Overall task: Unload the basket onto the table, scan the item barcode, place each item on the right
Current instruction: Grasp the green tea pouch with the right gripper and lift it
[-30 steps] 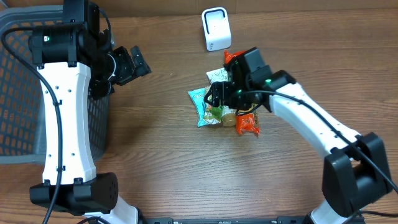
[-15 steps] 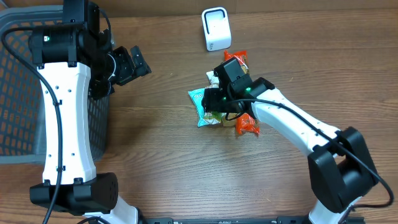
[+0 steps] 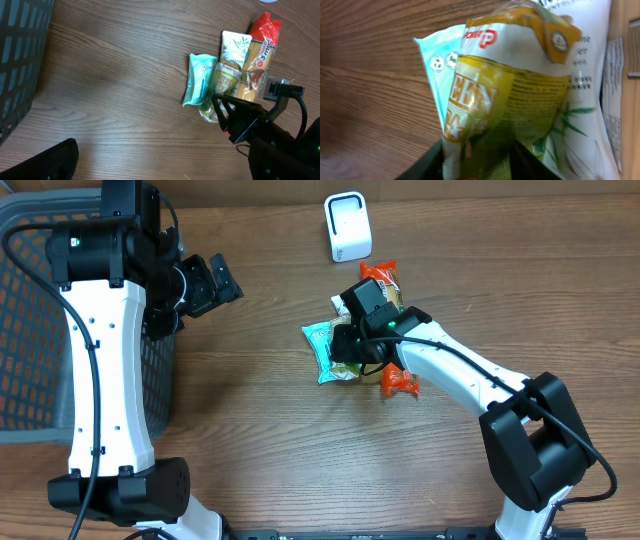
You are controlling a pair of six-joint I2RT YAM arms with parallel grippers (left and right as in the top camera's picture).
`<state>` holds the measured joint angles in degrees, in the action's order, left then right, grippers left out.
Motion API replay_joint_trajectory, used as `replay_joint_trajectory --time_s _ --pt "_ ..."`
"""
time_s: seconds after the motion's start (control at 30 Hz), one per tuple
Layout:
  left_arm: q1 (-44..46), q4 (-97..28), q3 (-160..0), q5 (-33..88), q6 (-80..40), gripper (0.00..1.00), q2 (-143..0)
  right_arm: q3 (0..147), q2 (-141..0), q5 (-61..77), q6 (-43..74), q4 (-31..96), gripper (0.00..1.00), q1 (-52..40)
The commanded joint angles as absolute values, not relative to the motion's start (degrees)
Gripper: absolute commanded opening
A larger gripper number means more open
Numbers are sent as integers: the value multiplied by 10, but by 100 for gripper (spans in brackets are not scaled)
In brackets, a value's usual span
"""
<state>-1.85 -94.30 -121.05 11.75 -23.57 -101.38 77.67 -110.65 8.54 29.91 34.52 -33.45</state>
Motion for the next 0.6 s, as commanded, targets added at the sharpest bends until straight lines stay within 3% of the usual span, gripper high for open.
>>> replay_joint_trajectory --time_s 0.0,0.27,0.5,0.57 --pt "-14 -942 -1209 114 -225 100 -1012 774 -1112 60 300 348 33 -320" --pt "-14 -942 -1209 114 -225 100 -1012 774 -1111 126 300 355 9 -268" --pt "-14 -942 -1209 114 -225 100 -1012 774 -1111 178 283 370 7 -220" --pt "-14 -942 -1209 114 -225 100 -1012 774 -1111 188 266 375 12 -218"
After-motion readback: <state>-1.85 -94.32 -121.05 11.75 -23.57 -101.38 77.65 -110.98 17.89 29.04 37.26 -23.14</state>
